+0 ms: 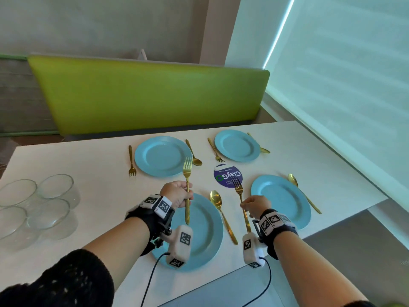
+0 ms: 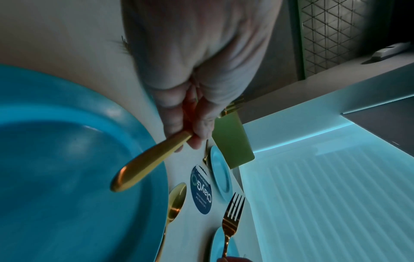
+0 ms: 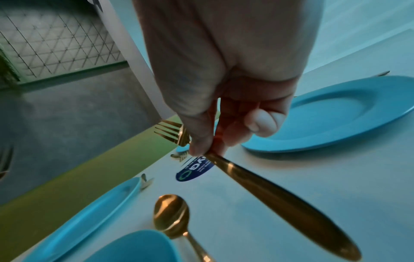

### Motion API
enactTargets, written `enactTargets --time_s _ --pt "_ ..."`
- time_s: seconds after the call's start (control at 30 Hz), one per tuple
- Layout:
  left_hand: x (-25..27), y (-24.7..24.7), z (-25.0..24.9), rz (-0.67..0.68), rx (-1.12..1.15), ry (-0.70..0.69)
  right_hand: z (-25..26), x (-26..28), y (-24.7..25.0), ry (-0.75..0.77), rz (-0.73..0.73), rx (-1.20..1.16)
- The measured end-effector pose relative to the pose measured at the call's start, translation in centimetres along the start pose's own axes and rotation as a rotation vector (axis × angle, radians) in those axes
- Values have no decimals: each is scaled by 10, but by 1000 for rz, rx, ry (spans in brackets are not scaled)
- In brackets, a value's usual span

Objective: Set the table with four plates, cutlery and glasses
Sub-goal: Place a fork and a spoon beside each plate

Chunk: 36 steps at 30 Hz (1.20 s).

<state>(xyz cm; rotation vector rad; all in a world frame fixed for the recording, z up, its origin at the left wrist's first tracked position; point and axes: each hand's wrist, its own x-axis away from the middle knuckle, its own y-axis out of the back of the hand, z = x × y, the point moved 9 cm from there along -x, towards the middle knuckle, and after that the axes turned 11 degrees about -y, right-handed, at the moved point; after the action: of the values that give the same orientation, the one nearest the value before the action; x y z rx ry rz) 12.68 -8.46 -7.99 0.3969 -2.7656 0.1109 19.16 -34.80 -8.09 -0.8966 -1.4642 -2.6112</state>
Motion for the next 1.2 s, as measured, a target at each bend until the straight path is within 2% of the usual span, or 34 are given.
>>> enactTargets --time_s 0.2,0.47,0.7,1.2 --pt "-9 -17 18 -52 -29 46 -17 -34 -3 3 15 137" --pt "-16 -18 23 -97 -31 83 -21 -51 -17 -13 -16 305" --pt "-20 -15 25 -125 -22 87 -27 -64 -25 -65 -17 300" --pt "-20 -32 29 -108 -7 127 -47 -69 1 -147 -168 221"
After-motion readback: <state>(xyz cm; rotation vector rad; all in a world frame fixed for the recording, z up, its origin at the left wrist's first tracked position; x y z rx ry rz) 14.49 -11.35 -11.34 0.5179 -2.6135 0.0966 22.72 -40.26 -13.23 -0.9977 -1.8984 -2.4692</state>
